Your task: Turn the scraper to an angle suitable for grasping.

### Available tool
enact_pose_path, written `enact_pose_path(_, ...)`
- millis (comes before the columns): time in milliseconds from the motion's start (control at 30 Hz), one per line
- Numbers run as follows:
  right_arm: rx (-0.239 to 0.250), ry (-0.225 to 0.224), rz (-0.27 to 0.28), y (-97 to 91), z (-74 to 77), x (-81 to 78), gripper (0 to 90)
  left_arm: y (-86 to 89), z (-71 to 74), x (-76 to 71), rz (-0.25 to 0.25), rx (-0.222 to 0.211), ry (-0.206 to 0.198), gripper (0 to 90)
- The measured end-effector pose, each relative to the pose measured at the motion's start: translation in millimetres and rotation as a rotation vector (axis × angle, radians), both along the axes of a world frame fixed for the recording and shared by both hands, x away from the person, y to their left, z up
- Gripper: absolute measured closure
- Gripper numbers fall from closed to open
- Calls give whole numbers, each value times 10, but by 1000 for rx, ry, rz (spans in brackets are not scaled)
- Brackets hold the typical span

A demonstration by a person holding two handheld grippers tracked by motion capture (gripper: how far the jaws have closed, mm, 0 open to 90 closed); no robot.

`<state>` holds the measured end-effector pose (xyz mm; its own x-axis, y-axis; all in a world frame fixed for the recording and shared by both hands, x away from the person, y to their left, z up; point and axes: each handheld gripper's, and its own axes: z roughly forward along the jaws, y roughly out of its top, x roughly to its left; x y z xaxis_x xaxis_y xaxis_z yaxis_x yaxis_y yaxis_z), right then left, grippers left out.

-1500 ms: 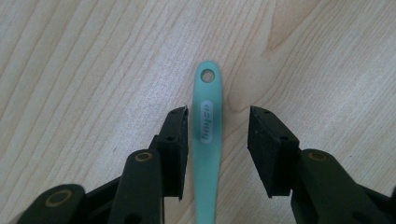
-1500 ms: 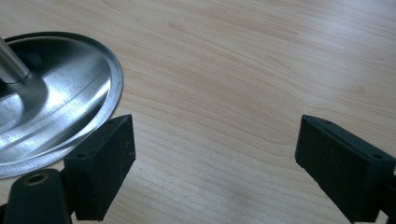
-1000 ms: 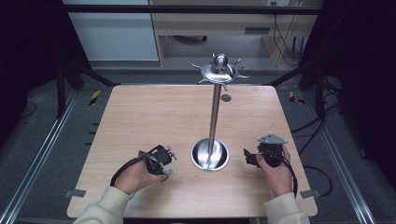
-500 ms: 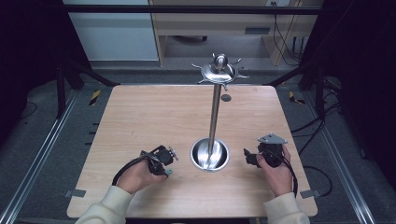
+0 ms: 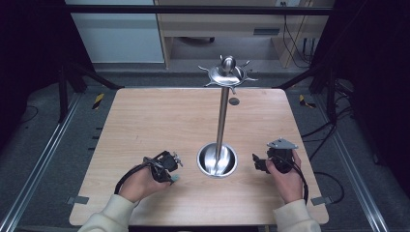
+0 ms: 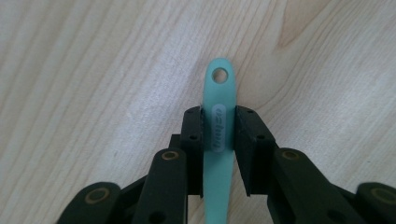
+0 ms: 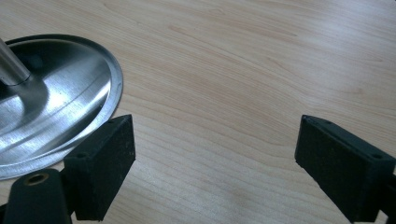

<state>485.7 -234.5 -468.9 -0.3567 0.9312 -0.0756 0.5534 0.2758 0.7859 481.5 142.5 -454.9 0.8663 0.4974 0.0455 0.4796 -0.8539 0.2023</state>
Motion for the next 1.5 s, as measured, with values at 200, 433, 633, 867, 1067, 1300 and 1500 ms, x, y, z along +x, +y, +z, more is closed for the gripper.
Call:
enact_pose_path(200, -9, -1, 5, 12, -1, -3, 126, 92, 167, -76, 23, -76, -52, 740)
enact_pose_path(433, -15, -3, 8, 13, -3, -2, 125, 187, 264, -128, 44, -126, -98, 740)
enact_pose_path(633, -19, -3, 9, 14, -5, 0, 125, 309, 386, -178, 73, -180, -146, 741)
enact_pose_path(867, -18, -2, 13, 27, -6, 2, 126, 396, 558, -253, 91, -227, -193, 742)
enact_pose_path(1067, -22, -2, 14, 28, -8, 4, 126, 428, 761, -324, 90, -259, -249, 742)
enact_pose_path(1300, -21, -1, 15, 28, -10, 6, 125, 441, 943, -362, 87, -284, -290, 742)
enact_pose_path(1500, -21, -1, 14, 27, -11, 6, 125, 458, 1033, -385, 93, -310, -310, 742)
